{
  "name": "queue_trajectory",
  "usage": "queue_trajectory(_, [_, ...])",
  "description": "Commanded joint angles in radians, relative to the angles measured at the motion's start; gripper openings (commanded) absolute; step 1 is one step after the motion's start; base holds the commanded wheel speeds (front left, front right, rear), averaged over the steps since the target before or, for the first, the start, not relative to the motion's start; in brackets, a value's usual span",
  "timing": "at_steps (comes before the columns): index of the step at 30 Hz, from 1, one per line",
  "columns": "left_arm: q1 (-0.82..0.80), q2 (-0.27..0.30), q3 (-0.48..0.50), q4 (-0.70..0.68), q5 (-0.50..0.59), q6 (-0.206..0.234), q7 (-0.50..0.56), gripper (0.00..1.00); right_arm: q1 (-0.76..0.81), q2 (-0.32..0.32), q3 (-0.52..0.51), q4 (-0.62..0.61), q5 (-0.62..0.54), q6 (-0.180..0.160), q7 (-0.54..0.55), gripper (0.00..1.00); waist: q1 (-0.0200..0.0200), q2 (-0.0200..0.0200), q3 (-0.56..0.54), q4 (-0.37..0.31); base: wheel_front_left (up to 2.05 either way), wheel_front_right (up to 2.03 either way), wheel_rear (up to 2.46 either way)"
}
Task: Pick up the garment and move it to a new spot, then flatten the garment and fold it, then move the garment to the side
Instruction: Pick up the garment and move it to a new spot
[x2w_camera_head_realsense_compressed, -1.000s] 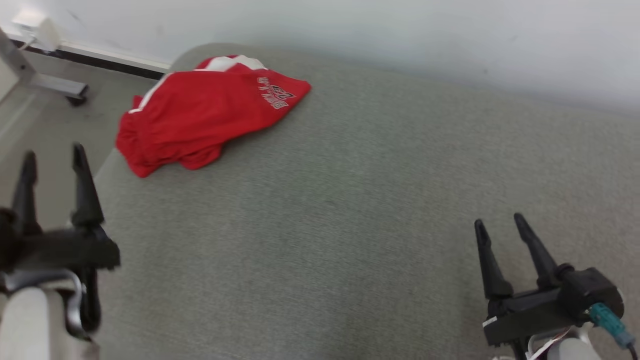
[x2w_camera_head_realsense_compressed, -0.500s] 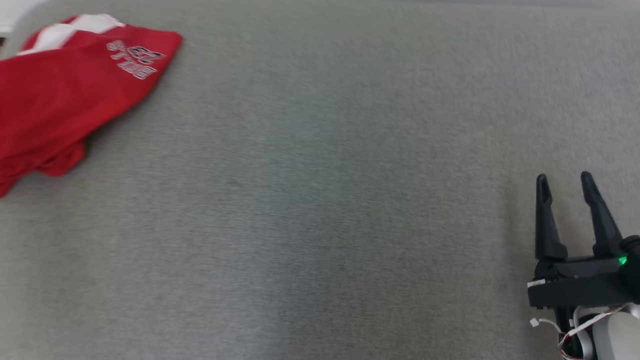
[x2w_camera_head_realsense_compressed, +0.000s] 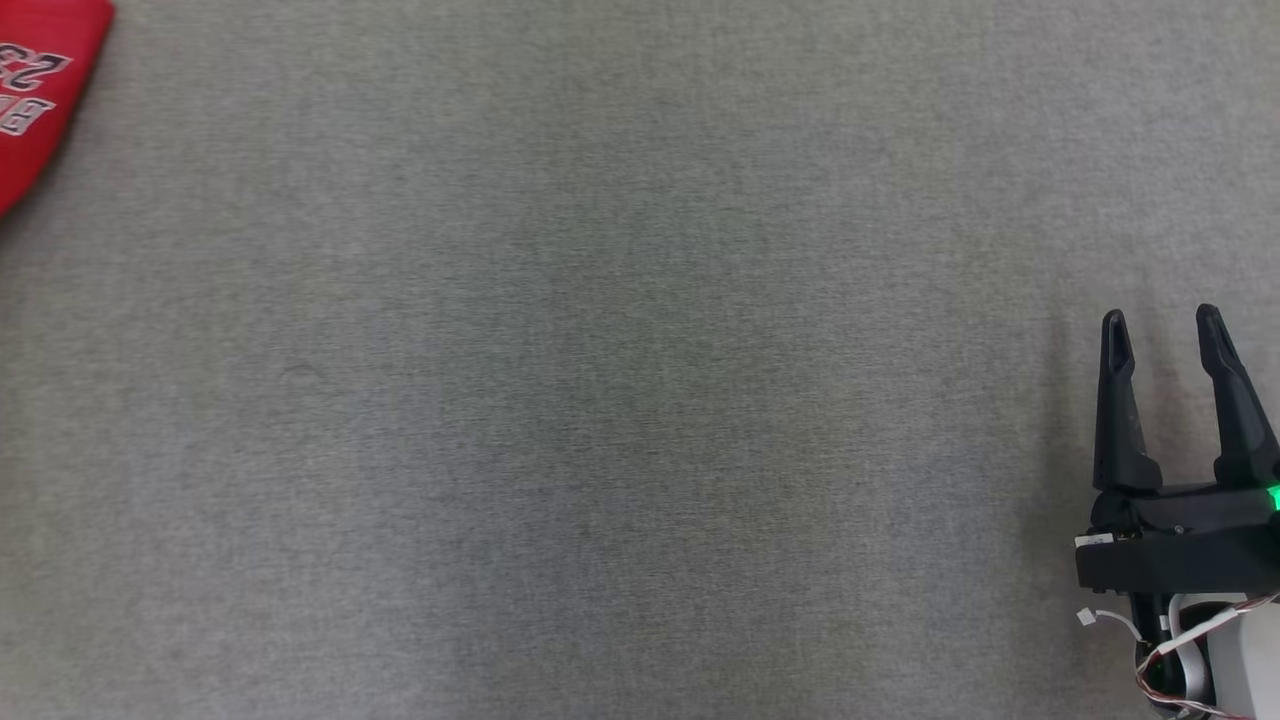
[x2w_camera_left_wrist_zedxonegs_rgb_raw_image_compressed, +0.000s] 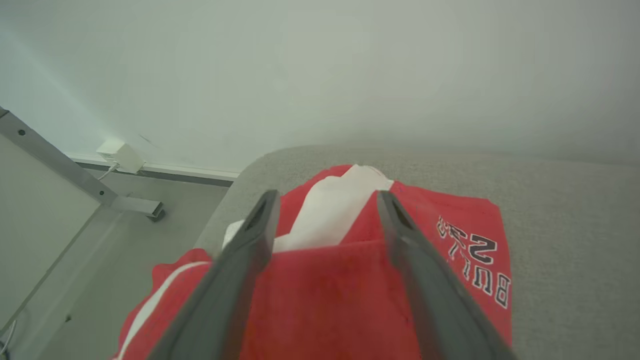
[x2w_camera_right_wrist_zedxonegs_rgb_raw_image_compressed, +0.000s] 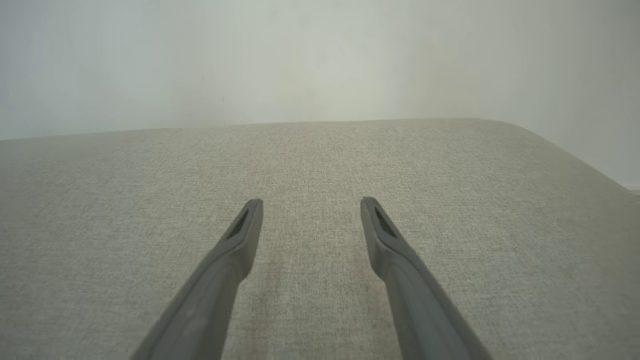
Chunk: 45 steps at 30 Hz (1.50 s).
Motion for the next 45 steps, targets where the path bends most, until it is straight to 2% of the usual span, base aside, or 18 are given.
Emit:
queue_trajectory(1, [-0.008, 0.013, -0.012, 0.024, 0.004, 0.000, 0.021, 1.00, -0.004, -0.004, -0.002, -0.002, -0.005, -0.002, 0.000, 1.00, -0.0002, -0.0002, 0.015, -0.018, 0.00, 0.00, 0.00])
queue_trajectory(5, [-0.014, 0.036, -0.052, 0.092, -0.013, -0.001, 0.108, 1.00, -0.001, 0.000, -0.001, 0.000, -0.009, -0.002, 0.000, 1.00, -0.0002, -0.0002, 0.005, -0.019, 0.00, 0.00, 0.00])
queue_trajectory(11, [0.020, 0.033, -0.116, 0.154, -0.079, -0.001, 0.229, 1.00, -0.002, 0.007, 0.013, 0.005, -0.007, -0.002, -0.001, 1.00, -0.0002, -0.0002, -0.006, -0.021, 0.00, 0.00, 0.00])
queue_trajectory(12, [0.026, 0.033, -0.127, 0.160, -0.090, -0.001, 0.241, 0.67, -0.004, 0.008, 0.015, 0.005, -0.007, -0.002, -0.001, 1.00, -0.0002, -0.0002, -0.007, -0.022, 0.00, 0.00, 0.00])
queue_trajectory(13, [0.028, 0.032, -0.141, 0.153, -0.098, -0.001, 0.233, 0.15, -0.005, 0.009, 0.017, 0.006, -0.008, -0.002, -0.001, 1.00, -0.0002, -0.0002, -0.009, -0.022, 0.00, 0.00, 0.00])
queue_trajectory(14, [0.029, 0.039, -0.147, 0.146, -0.103, -0.001, 0.211, 0.00, -0.006, 0.009, 0.017, 0.007, -0.007, -0.002, -0.001, 1.00, -0.0002, -0.0002, -0.010, -0.022, 0.00, 0.00, 0.00])
queue_trajectory(23, [-0.047, 0.074, -0.187, 0.110, -0.045, 0.006, -0.056, 0.00, 0.005, 0.014, 0.027, 0.028, 0.005, -0.002, -0.001, 1.00, -0.0002, -0.0002, -0.082, 0.008, 0.00, 0.00, 0.00])
queue_trajectory(30, [-0.169, 0.034, -0.245, 0.017, -0.008, 0.003, -0.177, 0.00, 0.032, 0.043, 0.046, 0.068, 0.010, -0.002, -0.001, 1.00, -0.0002, -0.0002, -0.201, 0.036, 0.00, 0.00, 0.00])
queue_trajectory(36, [-0.239, -0.020, -0.303, -0.125, -0.003, 0.000, -0.168, 0.00, 0.041, 0.061, 0.053, 0.083, 0.019, -0.002, -0.001, 1.00, -0.0002, -0.0002, -0.245, 0.013, 0.00, 0.00, 0.00])
queue_trajectory(45, [-0.259, -0.150, -0.431, -0.393, -0.054, -0.001, -0.083, 0.00, 0.047, 0.095, 0.064, 0.090, 0.028, -0.002, -0.001, 1.00, -0.0002, -0.0002, -0.260, -0.098, 0.00, 0.00, 0.00])
